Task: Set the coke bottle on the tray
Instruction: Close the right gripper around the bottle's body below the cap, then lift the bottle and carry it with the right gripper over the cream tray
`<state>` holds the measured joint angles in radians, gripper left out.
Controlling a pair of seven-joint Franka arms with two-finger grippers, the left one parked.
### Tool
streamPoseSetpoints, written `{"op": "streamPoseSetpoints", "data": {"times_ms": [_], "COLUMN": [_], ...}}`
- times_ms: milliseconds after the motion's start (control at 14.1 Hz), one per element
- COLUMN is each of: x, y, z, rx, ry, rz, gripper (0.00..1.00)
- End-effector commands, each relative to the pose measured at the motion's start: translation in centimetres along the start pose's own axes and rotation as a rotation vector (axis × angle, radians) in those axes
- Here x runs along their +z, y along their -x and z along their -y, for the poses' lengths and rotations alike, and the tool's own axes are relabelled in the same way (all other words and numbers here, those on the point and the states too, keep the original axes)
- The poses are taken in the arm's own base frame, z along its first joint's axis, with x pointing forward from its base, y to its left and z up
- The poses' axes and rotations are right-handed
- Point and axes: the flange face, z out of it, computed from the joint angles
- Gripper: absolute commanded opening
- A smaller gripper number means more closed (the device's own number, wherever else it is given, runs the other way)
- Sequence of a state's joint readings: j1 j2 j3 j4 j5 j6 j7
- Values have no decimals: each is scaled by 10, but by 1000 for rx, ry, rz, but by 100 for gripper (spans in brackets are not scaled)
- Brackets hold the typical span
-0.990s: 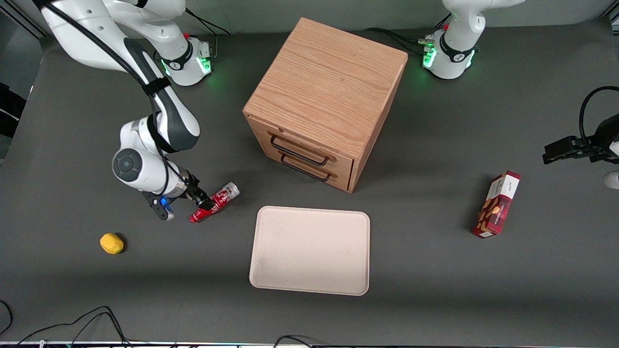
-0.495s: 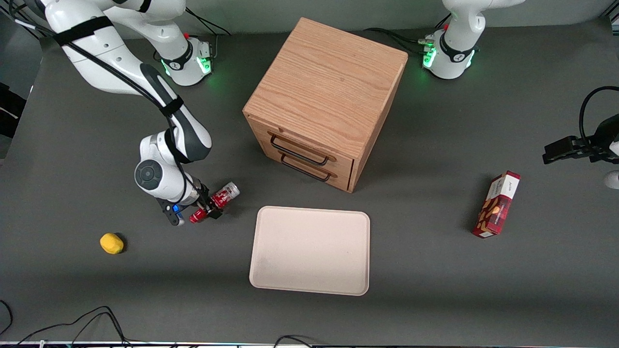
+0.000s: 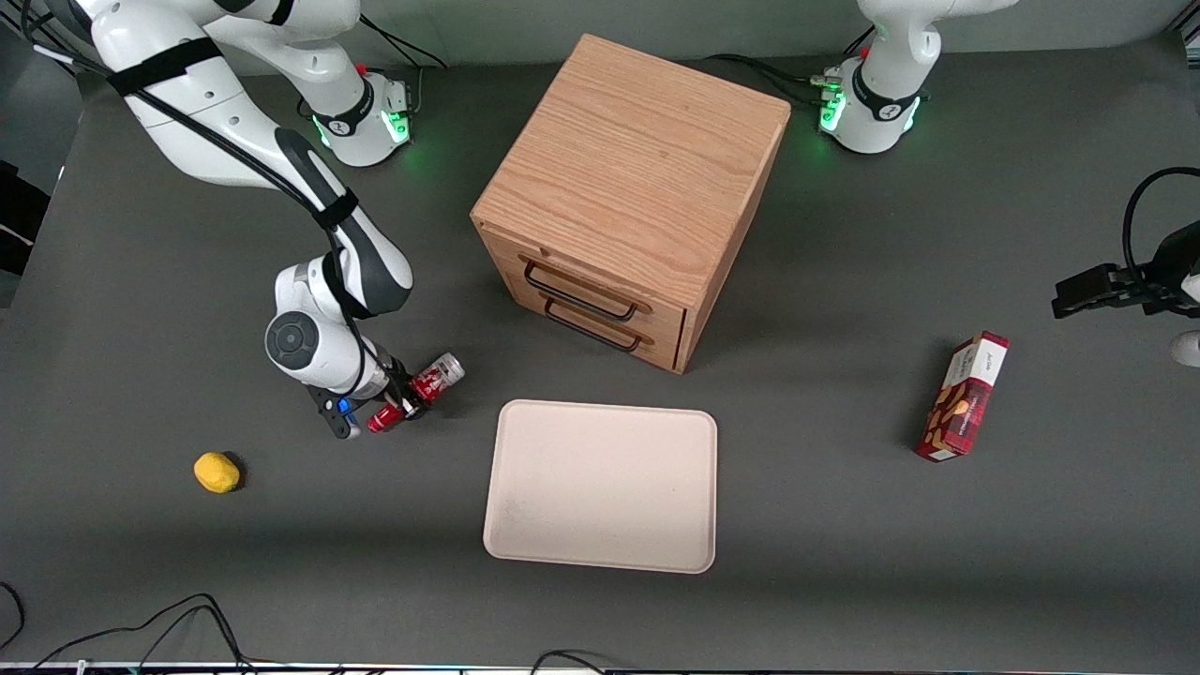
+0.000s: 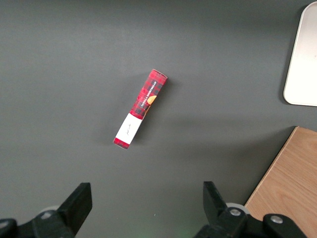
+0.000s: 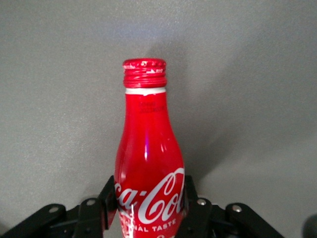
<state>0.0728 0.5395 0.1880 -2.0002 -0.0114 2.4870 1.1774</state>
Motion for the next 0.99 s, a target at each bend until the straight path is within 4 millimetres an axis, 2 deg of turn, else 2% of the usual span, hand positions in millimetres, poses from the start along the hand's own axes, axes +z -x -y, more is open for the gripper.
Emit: {"op": "streamPoseSetpoints", "data": {"times_ms": [0, 71, 283, 424, 566, 636, 778, 919], "x": [0, -1, -2, -20, -57, -79, -135, -187], "y": [3, 3, 2, 1, -3, 3, 1, 9], "z": [5, 5, 6, 13, 28, 43, 68, 93], "rx": [9, 9, 6, -11, -35, -69, -128, -235], "ry": [-5, -6, -7, -28, -19, -12, -16, -39], "rz": [-17, -18, -19, -31, -36, -25, -25, -24], "gripper": [4, 0, 0, 0, 0, 0, 0, 0]}}
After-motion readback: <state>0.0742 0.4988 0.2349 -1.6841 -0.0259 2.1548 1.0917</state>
